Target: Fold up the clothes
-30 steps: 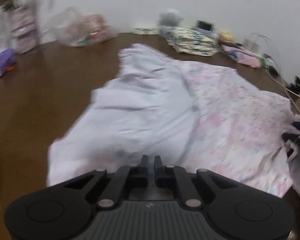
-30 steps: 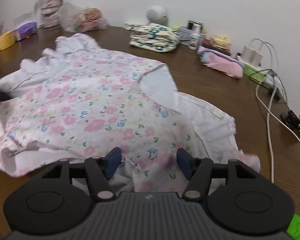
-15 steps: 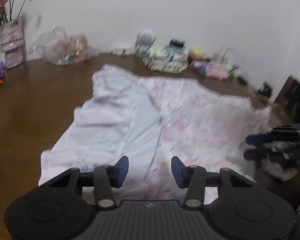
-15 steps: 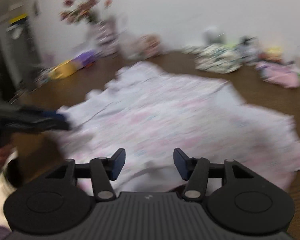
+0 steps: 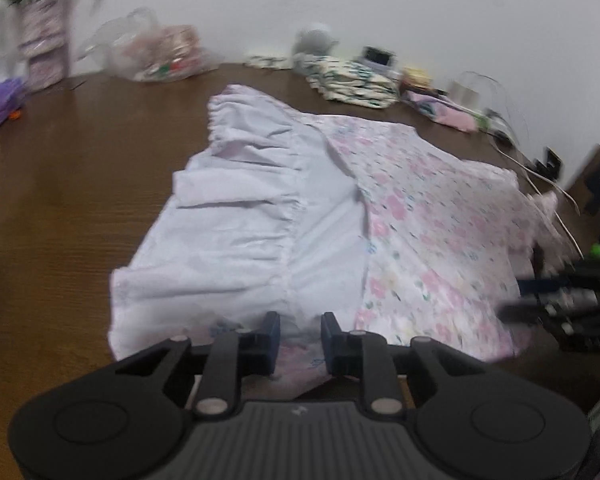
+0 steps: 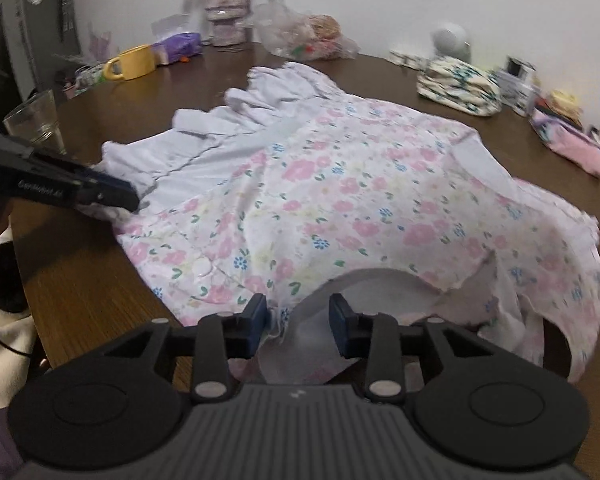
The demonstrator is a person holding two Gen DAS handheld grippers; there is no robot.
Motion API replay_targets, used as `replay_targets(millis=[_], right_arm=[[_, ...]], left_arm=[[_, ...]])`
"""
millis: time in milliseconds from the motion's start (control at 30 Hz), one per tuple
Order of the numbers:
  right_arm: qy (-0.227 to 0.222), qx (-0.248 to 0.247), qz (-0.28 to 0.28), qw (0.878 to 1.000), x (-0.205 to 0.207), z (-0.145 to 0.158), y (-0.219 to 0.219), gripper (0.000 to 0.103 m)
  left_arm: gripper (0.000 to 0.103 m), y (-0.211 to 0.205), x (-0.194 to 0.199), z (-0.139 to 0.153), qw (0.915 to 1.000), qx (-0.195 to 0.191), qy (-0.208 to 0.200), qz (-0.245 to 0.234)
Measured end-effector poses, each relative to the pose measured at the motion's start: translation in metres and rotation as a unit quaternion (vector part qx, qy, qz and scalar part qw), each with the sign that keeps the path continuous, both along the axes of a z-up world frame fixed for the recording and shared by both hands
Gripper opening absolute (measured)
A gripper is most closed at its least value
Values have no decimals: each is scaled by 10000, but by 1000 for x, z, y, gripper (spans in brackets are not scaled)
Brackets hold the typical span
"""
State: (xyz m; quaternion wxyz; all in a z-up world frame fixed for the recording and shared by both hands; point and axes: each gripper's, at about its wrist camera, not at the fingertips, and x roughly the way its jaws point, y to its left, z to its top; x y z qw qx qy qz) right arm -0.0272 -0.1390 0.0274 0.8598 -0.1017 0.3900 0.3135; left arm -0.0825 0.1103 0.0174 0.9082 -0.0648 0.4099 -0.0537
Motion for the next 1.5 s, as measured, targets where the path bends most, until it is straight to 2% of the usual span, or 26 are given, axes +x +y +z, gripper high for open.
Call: replay_targets(millis=[33,67,133,167,267,300,333,367,400,467,600,633,667,700,767,833,967,1033,1133,1200,1233,1333,1367,1433,1500], right_arm=[[-50,92,-28,9999,-2,6,-9,35],[-190,136,-133,9996,-4,14,-21,37],[-523,106,-483,9974,-8,29,-46,43],[-653,-19,-698,9954,-7,33,-56,43],[-802,-446,-1059,9901,-5,36,-73,43],[-747,-510,-995,9909,-6,33,-74,43],[-662,-522,-877,9926,-7,29,-73,43],[-569,-531,-751,9941,-7,24,-71,40],[-495,-647,-678,9944,-6,19,-69,26],[-482,-1092,-727,9902,-1,10,-67,14],[-618,-1971,-948,9738,12,5,-79,14],[-663,-2123,-1013,9697,14,5,-84,16],[-707,-2273,-1078,9653,16,5,-88,25],[-734,-2244,-1102,9655,15,8,-92,35],[-770,-1969,-1101,9712,9,18,-101,42],[-758,-1634,-1062,9779,2,29,-108,42],[-697,-762,-845,9911,-6,45,-104,42],[-704,-591,-841,9922,2,41,-94,42],[-698,-651,-1153,9887,25,27,-89,36],[-599,-727,-1358,9862,40,17,-91,21],[-518,-774,-1362,9863,46,12,-92,20],[-346,-1055,-1318,9850,47,-2,-100,20],[-313,-1061,-1326,9850,45,-3,-107,23],[-293,-949,-1310,9864,41,5,-114,29],[-287,-821,-1283,9879,37,16,-120,29]], left_arm=[[21,-2,1,5,10000,-39,-52,73],[23,-7,1,13,9995,-112,-295,6],[39,-21,6,24,9971,-299,-678,-187],[42,-29,11,25,9962,-352,-740,-297],[42,-54,34,13,9975,-231,-513,-435],[40,-59,40,8,9981,-175,-411,-416],[32,-63,47,2,9987,-119,-308,-397],[29,-64,50,-3,9992,-11,-220,-332],[23,-64,54,-7,9995,99,-131,-265],[17,-61,53,-11,9993,268,-171,-196],[17,-40,45,-14,9998,-74,-150,-124],[17,-35,44,-14,9998,-122,-140,-86],[17,-32,42,-14,9998,-149,-130,-51],[17,-30,41,-14,9998,-165,-124,-24],[19,-33,37,-11,9997,-197,-108,-14],[28,-33,35,-9,9996,-261,-114,-30],[28,-31,33,-2,9994,-240,-263,-22],[29,-29,33,0,9992,-265,-310,-24],[29,-28,34,0,9994,-159,-291,10],[29,-25,33,-3,9997,-120,-227,45],[28,-23,33,-4,9997,-110,-183,68],[27,-17,32,-7,9999,-80,-52,135],[26,-16,32,-7,9999,-36,-35,119],[26,-16,32,-6,10000,62,1,59],[27,-14,35,-4,9999,134,96,35]])
